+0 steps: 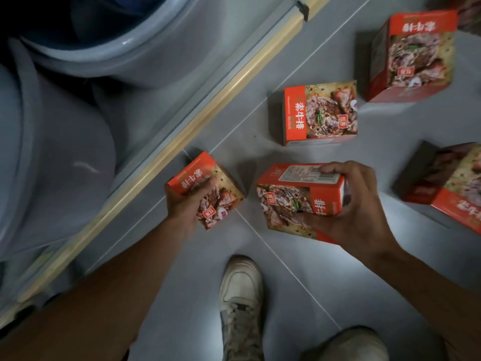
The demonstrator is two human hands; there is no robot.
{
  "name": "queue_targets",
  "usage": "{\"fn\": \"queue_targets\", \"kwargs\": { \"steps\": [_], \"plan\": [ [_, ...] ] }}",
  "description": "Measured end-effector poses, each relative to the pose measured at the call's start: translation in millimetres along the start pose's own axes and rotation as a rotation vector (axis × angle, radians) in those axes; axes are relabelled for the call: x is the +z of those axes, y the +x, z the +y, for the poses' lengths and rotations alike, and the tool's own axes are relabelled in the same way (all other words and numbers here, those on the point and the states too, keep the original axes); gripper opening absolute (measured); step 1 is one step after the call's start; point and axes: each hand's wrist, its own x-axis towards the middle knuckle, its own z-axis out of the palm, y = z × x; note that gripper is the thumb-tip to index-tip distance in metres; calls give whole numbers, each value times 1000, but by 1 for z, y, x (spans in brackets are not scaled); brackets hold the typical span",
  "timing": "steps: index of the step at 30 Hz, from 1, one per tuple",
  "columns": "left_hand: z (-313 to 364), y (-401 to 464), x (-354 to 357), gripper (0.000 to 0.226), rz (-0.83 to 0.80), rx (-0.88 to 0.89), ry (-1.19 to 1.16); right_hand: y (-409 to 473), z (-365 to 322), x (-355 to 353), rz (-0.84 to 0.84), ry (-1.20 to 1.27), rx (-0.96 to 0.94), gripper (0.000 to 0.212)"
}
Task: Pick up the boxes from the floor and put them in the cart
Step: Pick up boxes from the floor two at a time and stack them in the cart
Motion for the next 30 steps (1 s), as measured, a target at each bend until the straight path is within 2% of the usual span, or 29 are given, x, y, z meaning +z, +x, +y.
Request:
{"fn": "queue_targets", "kwargs": {
  "steps": [4,8,11,15,20,26,30],
  "plan": [
    [10,-22,11,82,82,119,133,-13,-14,-5,29,-14,-2,86],
    [25,-53,21,90,144,206,328,-23,-36,-28,44,-60,-26,89],
    [45,-80,17,95,100,214,357,-33,-62,-51,70,-77,-36,89],
    [88,-136,5,88,21,351,376,-48,-112,-93,110,-108,-48,90],
    [184,-229,-4,73,-85,535,372,-70,-205,-166,172,-148,-76,91],
    [316,-360,-29,82,-185,790,400,-120,-344,-274,266,-158,-121,88],
    [406,-452,-46,87,-249,887,355,-152,-443,-347,350,-181,-191,83]
  ]
}}
